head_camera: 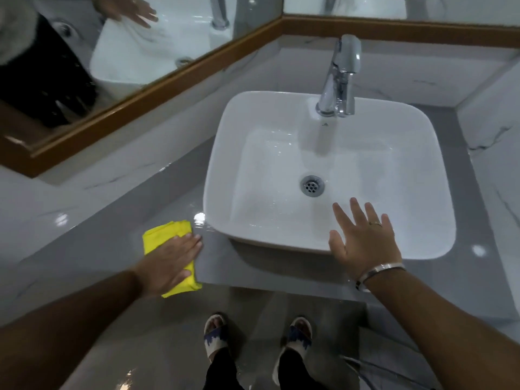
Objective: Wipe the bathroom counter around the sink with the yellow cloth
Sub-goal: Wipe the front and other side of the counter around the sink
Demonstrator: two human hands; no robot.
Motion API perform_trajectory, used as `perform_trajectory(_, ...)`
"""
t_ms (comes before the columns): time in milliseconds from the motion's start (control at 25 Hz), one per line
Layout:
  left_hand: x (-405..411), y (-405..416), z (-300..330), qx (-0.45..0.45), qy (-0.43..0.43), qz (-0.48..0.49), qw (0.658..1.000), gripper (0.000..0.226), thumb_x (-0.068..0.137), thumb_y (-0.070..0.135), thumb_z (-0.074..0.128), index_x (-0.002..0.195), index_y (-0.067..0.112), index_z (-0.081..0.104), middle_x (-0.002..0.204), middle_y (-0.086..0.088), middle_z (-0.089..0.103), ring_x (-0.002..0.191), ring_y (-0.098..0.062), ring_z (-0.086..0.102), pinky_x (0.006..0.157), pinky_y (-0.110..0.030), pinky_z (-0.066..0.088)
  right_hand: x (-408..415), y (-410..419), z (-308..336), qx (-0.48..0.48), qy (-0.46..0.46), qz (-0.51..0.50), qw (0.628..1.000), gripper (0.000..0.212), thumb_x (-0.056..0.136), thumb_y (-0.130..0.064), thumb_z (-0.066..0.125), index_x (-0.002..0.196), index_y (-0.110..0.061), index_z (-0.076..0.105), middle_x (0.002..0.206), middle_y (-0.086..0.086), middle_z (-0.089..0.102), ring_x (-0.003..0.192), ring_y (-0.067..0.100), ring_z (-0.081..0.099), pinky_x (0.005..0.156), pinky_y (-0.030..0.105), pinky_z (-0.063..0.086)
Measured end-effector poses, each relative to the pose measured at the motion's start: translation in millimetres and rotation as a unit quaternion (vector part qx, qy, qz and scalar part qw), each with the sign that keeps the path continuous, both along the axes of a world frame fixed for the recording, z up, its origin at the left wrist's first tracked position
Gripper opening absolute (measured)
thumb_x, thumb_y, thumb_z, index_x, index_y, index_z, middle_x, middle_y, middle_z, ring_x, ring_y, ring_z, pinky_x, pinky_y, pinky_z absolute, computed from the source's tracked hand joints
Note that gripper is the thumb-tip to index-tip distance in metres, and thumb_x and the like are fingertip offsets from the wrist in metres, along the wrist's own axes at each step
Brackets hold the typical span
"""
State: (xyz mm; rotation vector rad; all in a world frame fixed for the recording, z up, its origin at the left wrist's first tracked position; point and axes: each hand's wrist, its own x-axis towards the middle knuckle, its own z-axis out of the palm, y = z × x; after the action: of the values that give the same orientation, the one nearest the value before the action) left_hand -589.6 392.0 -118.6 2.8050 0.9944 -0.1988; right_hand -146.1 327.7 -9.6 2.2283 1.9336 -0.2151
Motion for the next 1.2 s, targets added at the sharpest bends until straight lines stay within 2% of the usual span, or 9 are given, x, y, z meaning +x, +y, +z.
perform_trajectory(160,74.7,-23.4,-19.3,-0.008,-0.025,0.001,1.0,0.065,0.1,0.047,0.024,0.146,0.004,0.034,0.146,-0.02,0.045,0.14,-0.035,0.035,0.119,-0.041,0.01,-39.5,8.7,2.4,0.006,0.018,0.021,1.0,0.063,0.084,-0.05,0.02,0.141,-0.025,0.034,0.149,0.016,0.035,0.134,0.041,0.03,0.107,0.061,0.023)
perform_trajectory(240,77.9,-26.3,-17.6,-0.038,-0.073,0.057,0.995,0.066,0.096,0.052,0.035,0.138,0.002,0.044,0.145,-0.022,0.046,0.14,-0.037,0.034,0.118,-0.046,0.017,-89.6,26.6,-0.5,0.015,0.053,0.043,0.998,0.063,0.084,-0.05,0.023,0.14,-0.025,0.036,0.147,0.017,0.037,0.134,0.04,0.031,0.106,0.061,0.022)
perform_trajectory(400,7.8,-13.7,-16.3,-0.006,-0.066,0.154,0.986,0.087,0.088,0.07,0.037,0.146,0.005,0.038,0.156,-0.018,0.03,0.142,-0.038,0.03,0.115,-0.047,0.02,-147.3,55.0,-4.0,0.01,0.078,0.064,0.995,0.066,0.084,-0.054,0.011,0.144,-0.03,0.026,0.153,0.012,0.025,0.14,0.035,0.02,0.111,0.057,0.014)
perform_trajectory(560,-40.6,52.2,-0.8,0.0,0.004,0.262,0.965,0.096,0.083,0.075,0.03,0.142,0.0,0.042,0.149,-0.025,0.039,0.138,-0.042,0.037,0.114,-0.05,0.022,-145.4,54.3,-0.9,-0.001,0.069,0.066,0.995,0.066,0.084,-0.05,0.006,0.144,-0.031,0.024,0.155,0.008,0.024,0.141,0.032,0.019,0.113,0.053,0.014)
perform_trajectory(760,-6.2,39.7,-13.3,-0.055,-0.056,0.213,0.974,0.09,0.084,0.066,0.041,0.147,0.002,0.034,0.155,-0.027,0.027,0.142,-0.046,0.025,0.113,-0.054,0.023,-149.5,56.5,4.7,-0.03,0.087,0.073,0.993,0.062,0.084,-0.045,0.016,0.141,-0.027,0.034,0.149,0.01,0.036,0.136,0.034,0.031,0.11,0.053,0.022)
perform_trajectory(960,68.5,142.3,-18.6,-0.044,-0.076,0.113,0.99,0.088,0.083,0.063,0.033,0.15,0.006,0.029,0.158,-0.024,0.019,0.145,-0.045,0.015,0.114,-0.059,0.02,-148.3,58.8,4.0,-0.034,0.093,0.069,0.993,0.057,0.084,-0.04,0.026,0.137,-0.025,0.043,0.142,0.01,0.047,0.129,0.036,0.042,0.105,0.055,0.03)
perform_trajectory(1040,71.9,152.6,-18.9,-0.032,-0.061,0.18,0.981,0.088,0.083,0.063,0.034,0.151,0.008,0.026,0.159,-0.024,0.017,0.146,-0.044,0.013,0.115,-0.058,0.018,-147.0,60.0,3.1,-0.032,0.095,0.07,0.992,0.057,0.083,-0.039,0.027,0.135,-0.024,0.045,0.14,0.01,0.048,0.127,0.036,0.044,0.103,0.056,0.033)
perform_trajectory(1160,45.6,105.3,-20.3,-0.017,-0.088,0.373,0.924,0.088,0.082,0.062,0.041,0.151,0.009,0.026,0.159,-0.023,0.019,0.145,-0.042,0.016,0.116,-0.056,0.019,-147.4,60.1,2.3,-0.041,0.097,0.066,0.992,0.058,0.082,-0.039,0.028,0.135,-0.024,0.045,0.14,0.01,0.048,0.127,0.037,0.044,0.102,0.056,0.034)
perform_trajectory(1200,38.6,77.1,-17.8,-0.019,-0.102,0.382,0.918,0.088,0.083,0.062,0.041,0.15,0.007,0.027,0.158,-0.025,0.019,0.145,-0.044,0.016,0.115,-0.056,0.018,-146.8,59.9,1.2,-0.041,0.093,0.069,0.992,0.058,0.082,-0.039,0.028,0.135,-0.024,0.046,0.14,0.011,0.049,0.126,0.037,0.045,0.102,0.056,0.034)
